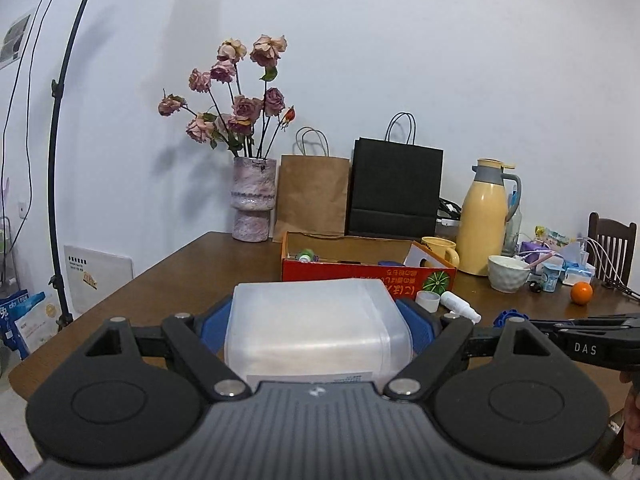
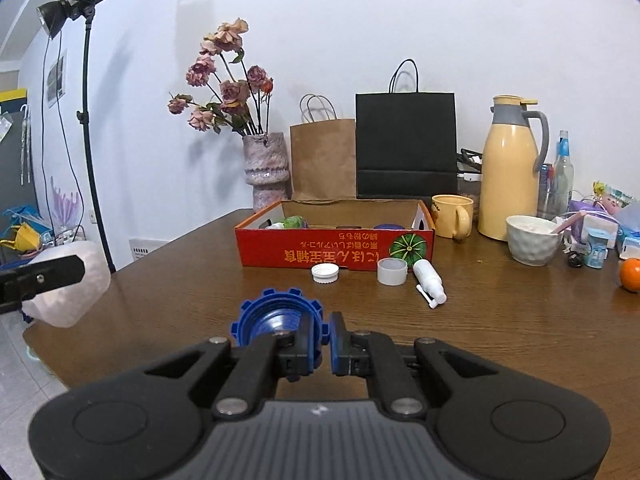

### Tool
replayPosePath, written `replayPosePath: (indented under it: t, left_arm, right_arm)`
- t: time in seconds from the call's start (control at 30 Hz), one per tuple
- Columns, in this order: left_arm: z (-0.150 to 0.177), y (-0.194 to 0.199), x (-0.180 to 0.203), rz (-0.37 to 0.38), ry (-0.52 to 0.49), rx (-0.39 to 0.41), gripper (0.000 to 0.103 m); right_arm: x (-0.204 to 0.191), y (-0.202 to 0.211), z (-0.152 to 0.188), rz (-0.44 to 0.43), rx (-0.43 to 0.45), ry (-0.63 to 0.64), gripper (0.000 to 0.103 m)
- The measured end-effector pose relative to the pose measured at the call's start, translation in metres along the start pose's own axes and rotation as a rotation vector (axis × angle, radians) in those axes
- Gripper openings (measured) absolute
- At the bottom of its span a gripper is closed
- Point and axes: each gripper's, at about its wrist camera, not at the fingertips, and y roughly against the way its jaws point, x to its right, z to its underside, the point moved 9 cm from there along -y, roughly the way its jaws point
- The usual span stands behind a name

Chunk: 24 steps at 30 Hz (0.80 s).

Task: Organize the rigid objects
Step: 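Carry the plastic box and blue cap into the cardboard box and open both tools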

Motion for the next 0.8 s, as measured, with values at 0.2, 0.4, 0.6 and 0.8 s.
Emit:
replayPosePath:
  t: [0.2,0.4,0.6,0.8]
  left_arm:
    - [-0.003,0.004,0.009,0.031,-0.009,0.014,0.086]
    - [-0.014,-0.011,0.015,0.079,0.005,0.011,0.086]
    - [-0.065,-0.062,0.022,0.177,0.008,0.007,0.086]
    - [-0.129,-0.163,0.034,0.246,0.025,-0.085,0.086]
  right_arm:
    - [0.004,0.011,0.001,0.011,0.023,-0.010,0.007]
    - [0.020,0.012,-0.015,0.018,0.055,-0.022,0.007]
    - [0.042,-0.019,-0.081,-0.031,0.094,-0.010,0.007]
    - [0.065,-0.092,-0.158,-0.087,0.044,-0.003,0.007]
